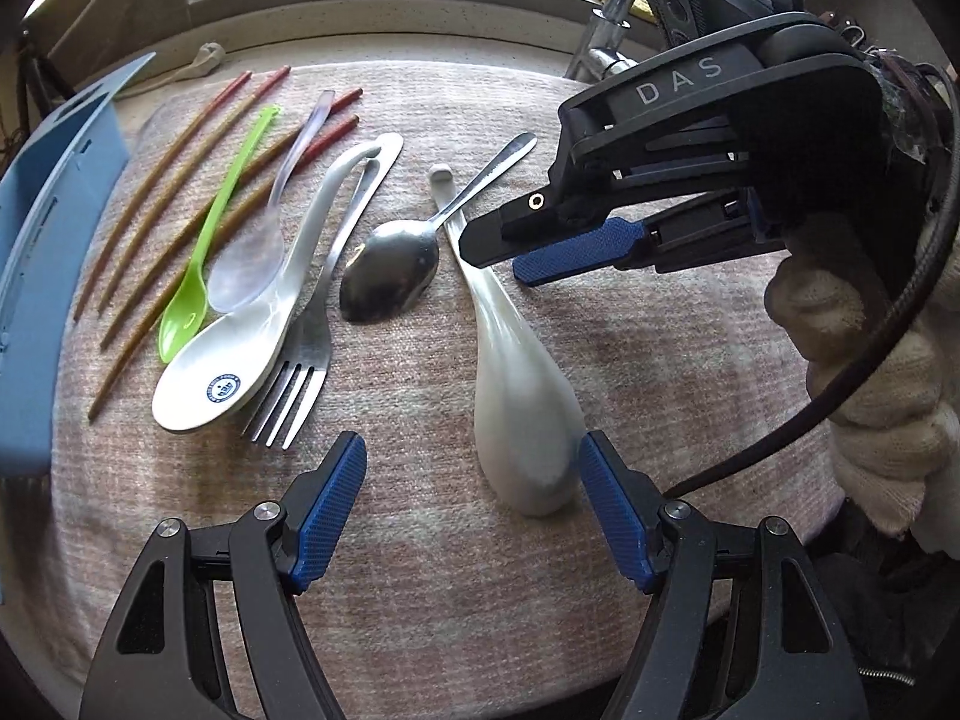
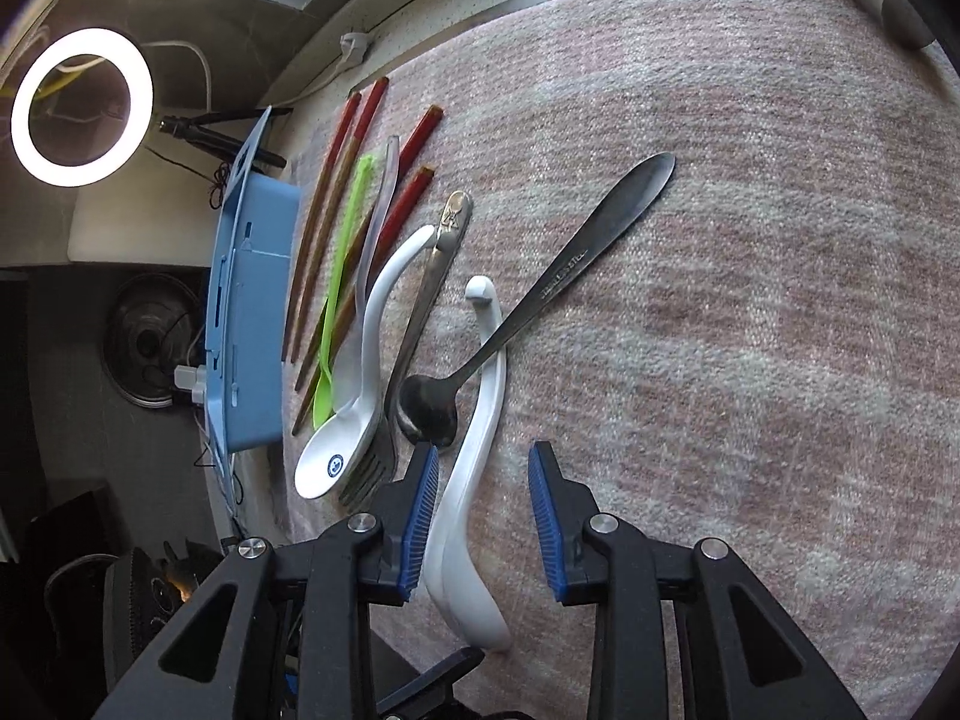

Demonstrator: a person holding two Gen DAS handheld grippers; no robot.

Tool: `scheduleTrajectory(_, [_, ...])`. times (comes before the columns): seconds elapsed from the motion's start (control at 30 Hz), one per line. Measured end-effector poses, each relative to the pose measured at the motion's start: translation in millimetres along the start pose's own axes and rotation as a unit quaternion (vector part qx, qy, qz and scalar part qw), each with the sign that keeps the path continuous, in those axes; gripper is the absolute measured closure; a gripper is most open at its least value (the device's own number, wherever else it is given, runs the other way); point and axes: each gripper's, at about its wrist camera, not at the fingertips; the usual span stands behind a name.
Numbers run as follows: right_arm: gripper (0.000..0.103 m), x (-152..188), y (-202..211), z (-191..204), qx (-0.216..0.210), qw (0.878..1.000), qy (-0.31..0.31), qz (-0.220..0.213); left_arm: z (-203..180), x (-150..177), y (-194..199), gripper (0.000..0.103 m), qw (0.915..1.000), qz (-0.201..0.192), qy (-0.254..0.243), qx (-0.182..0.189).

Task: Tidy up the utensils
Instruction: 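Move the left tool toward the metal spoon lying across the utensils, then close the left tool on the metal spoon's bowl and lift it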

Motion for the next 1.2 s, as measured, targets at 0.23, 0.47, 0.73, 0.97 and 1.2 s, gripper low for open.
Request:
scheduleTrajectory(0.23, [0.075,3,-14,9,-0.001,1.0,0.007,0.017,5,6,-1,0.03,0.9998,0.002,0.012,0.014])
scheduleTrajectory(0.47, [0.075,-3,-4,6,0.002,1.0,0.01,-0.004,-9,5,-5,0.03,1.0,-0.002,-0.004,0.008])
scheduleTrajectory(0.73, [0.075,-32,17,-14,0.014,0.997,-0.035,-0.062,3,-14,7,0.03,0.9993,-0.027,-0.02,-0.017])
scheduleTrajectory(0.97, [0.075,-45,17,-21,0.005,0.995,-0.062,-0.075,21,-40,-1,0.044,0.9962,-0.023,-0.073,-0.042])
scheduleTrajectory(1.2, [0.075,-48,25,-35,-0.007,0.993,-0.083,-0.082,24,-64,-17,0.053,0.9916,-0.001,-0.127,-0.025])
Point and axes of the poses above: each gripper's, at about its wrist camera, not at the fingertips, and y roughly against the way its jaws point, z to its left, x to its underside, and after that the axes turned 7 degrees about -x, right-handed
